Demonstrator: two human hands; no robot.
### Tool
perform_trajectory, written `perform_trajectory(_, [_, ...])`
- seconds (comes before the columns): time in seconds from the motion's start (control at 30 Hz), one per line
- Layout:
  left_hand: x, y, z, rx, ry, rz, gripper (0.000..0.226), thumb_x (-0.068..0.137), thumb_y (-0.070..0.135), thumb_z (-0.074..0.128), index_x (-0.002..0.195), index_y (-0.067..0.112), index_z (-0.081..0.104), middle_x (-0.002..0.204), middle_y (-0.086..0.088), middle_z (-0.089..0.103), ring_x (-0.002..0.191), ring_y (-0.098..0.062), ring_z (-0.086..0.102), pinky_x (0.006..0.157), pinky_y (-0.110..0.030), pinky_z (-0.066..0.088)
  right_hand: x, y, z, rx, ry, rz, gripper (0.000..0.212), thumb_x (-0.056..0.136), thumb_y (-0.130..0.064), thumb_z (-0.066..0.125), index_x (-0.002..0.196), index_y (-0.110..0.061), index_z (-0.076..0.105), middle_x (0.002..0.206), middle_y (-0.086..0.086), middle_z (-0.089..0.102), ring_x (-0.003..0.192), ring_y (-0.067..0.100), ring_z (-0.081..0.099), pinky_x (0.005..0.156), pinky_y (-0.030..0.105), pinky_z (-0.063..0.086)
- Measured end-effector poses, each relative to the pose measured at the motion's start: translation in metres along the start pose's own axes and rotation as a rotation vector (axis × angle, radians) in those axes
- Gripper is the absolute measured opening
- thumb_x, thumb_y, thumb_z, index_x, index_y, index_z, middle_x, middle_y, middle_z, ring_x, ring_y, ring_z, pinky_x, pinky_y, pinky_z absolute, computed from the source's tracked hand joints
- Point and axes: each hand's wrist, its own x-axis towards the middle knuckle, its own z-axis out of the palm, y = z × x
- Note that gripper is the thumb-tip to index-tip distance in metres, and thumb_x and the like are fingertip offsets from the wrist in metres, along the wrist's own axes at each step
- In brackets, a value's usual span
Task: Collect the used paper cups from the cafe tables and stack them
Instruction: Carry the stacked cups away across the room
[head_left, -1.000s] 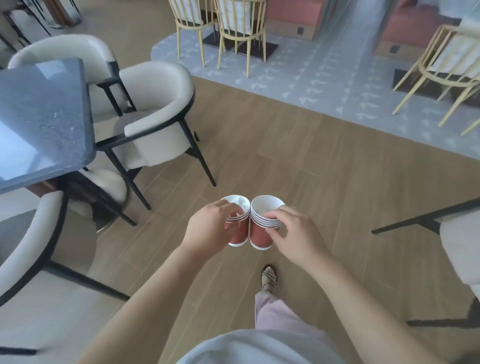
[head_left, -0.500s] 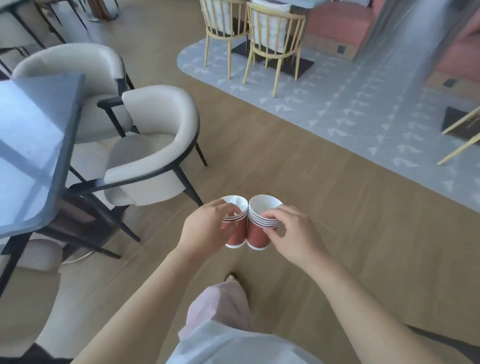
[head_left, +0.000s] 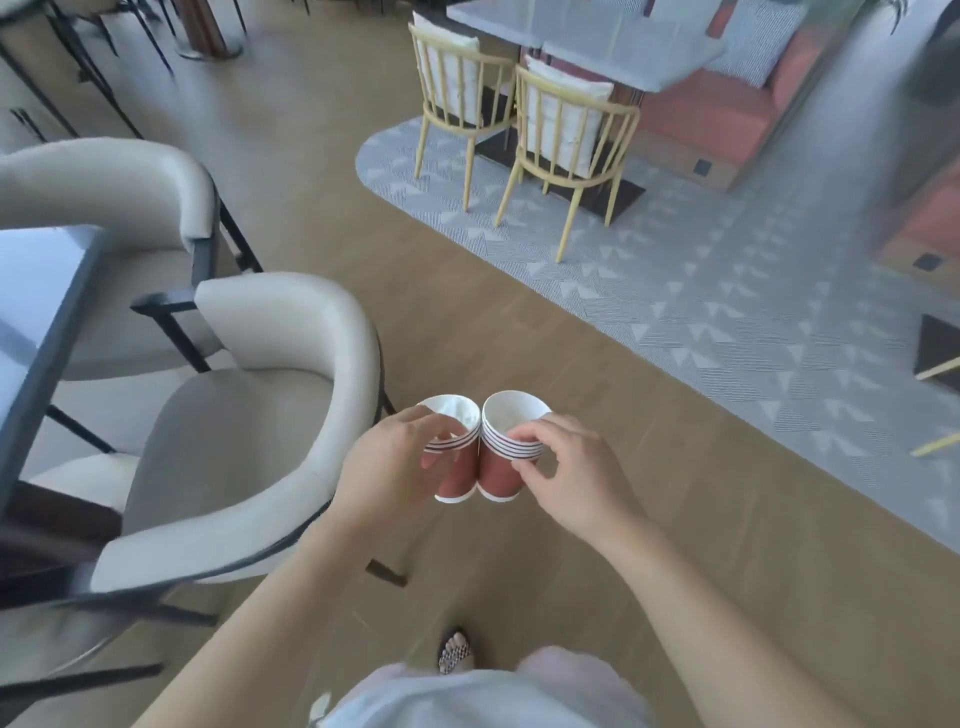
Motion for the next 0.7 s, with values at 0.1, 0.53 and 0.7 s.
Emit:
perform_trajectory(0.1, [0.057,-0.015,0.000,0.024,-0.057,-0.022,0.023,0.076,0.016,0.064,0.093,0.032,0.069,0.092,0.015,0.066,0.071,-0.012,0.060,0.051,-0.019,0.041,0.059,0.012,0.006,0.012,0.008,0.012,0.022,0.076,-0.009,0.067,0.094,-0.021,0.066,0.094,-0.008,0.065,0.092,0.012,0.057,0.078,0.023,0.044])
perform_trajectory(0.53, [0.356,-0.100,0.020,0.055,-0.019,-0.171,0.024,0.076,0.026,0.065,0.095,0.039,0.065,0.094,0.019,0.063,0.069,-0.002,0.053,0.050,-0.010,0.031,0.394,0.089,0.029,0.032,-0.120,-0.117,0.022,0.074,-0.008,0.070,0.092,-0.020,0.067,0.090,-0.008,0.065,0.088,0.014,0.058,0.076,0.020,0.042])
perform_trajectory(0.7, [0.466,-0.134,0.004,0.085,0.010,-0.253,0.023,0.077,0.025,0.064,0.096,0.038,0.066,0.096,0.018,0.063,0.079,-0.007,0.059,0.054,-0.018,0.035,0.526,0.098,0.043,0.092,-0.196,-0.178,0.019,0.076,-0.011,0.070,0.091,-0.022,0.066,0.089,-0.009,0.066,0.089,0.013,0.059,0.078,0.029,0.049])
